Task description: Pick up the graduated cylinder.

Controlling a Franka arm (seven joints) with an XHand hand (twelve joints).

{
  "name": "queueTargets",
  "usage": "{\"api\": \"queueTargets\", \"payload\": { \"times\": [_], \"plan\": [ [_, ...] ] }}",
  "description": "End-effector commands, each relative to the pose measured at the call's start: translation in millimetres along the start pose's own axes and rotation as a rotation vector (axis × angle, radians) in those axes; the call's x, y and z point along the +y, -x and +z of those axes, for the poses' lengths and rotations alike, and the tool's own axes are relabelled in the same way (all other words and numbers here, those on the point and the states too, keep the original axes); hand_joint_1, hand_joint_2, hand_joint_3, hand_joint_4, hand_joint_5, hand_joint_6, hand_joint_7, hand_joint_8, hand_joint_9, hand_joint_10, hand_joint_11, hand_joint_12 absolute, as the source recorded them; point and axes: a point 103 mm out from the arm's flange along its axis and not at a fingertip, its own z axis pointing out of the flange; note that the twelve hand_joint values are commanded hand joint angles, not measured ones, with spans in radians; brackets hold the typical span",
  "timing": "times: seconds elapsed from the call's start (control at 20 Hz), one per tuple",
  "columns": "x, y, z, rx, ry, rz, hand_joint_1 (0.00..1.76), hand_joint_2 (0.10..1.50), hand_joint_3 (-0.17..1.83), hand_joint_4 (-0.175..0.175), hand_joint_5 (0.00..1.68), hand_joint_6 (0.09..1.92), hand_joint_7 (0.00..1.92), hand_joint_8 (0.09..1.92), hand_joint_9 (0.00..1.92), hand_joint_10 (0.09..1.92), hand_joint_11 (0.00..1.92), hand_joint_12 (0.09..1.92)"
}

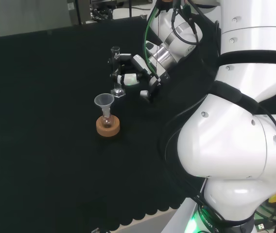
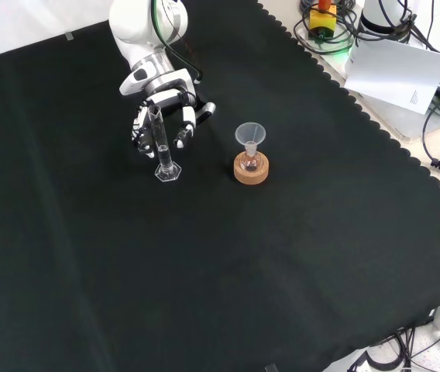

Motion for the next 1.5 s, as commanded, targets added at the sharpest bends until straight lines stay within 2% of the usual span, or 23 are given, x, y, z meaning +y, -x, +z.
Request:
{"api": "queueTargets", "payload": {
  "times": [0.05, 0.45, 0.85, 0.95, 1.05, 1.15, 1.35, 1.5],
  "plan": [
    [0, 0, 2, 0.002, 0.001, 0.001, 1.05, 0.66, 0.61, 0.036, 0.72, 0.52, 0.87, 0.45, 1.16, 0.20, 0.85, 1.05],
    [1, 0, 3, -0.014, 0.016, 0.004, 1.07, 0.70, 0.62, 0.042, 0.79, 0.56, 0.93, 0.46, 1.21, 0.18, 0.92, 1.01],
    [-1, 0, -4, -0.022, 0.028, 0.007, 1.10, 0.82, 0.64, 0.053, 0.88, 0.58, 1.03, 0.46, 1.25, 0.15, 1.00, 0.95],
    [-1, -1, -7, -0.045, 0.014, 0.011, 1.08, 1.01, 0.32, -0.002, 0.87, 0.97, 1.06, 0.46, 1.27, 0.15, 1.04, 0.93],
    [-1, -2, -9, -0.076, 0.000, 0.016, 1.06, 1.13, 0.11, -0.026, 0.85, 1.14, 1.07, 0.47, 1.28, 0.14, 1.07, 0.91],
    [-1, -3, -12, -0.113, -0.011, 0.026, 1.06, 1.16, 0.04, -0.031, 0.86, 1.17, 1.08, 0.47, 1.29, 0.14, 1.09, 0.91],
    [1, -8, -17, -0.207, -0.063, 0.035, 1.10, 1.14, 0.00, -0.053, 0.94, 1.07, 1.15, 0.43, 1.34, 0.12, 1.16, 0.86],
    [3, -12, -21, -0.252, -0.099, 0.042, 1.11, 1.13, 0.00, -0.067, 0.96, 1.04, 1.18, 0.40, 1.37, 0.10, 1.19, 0.84]
  ]
}}
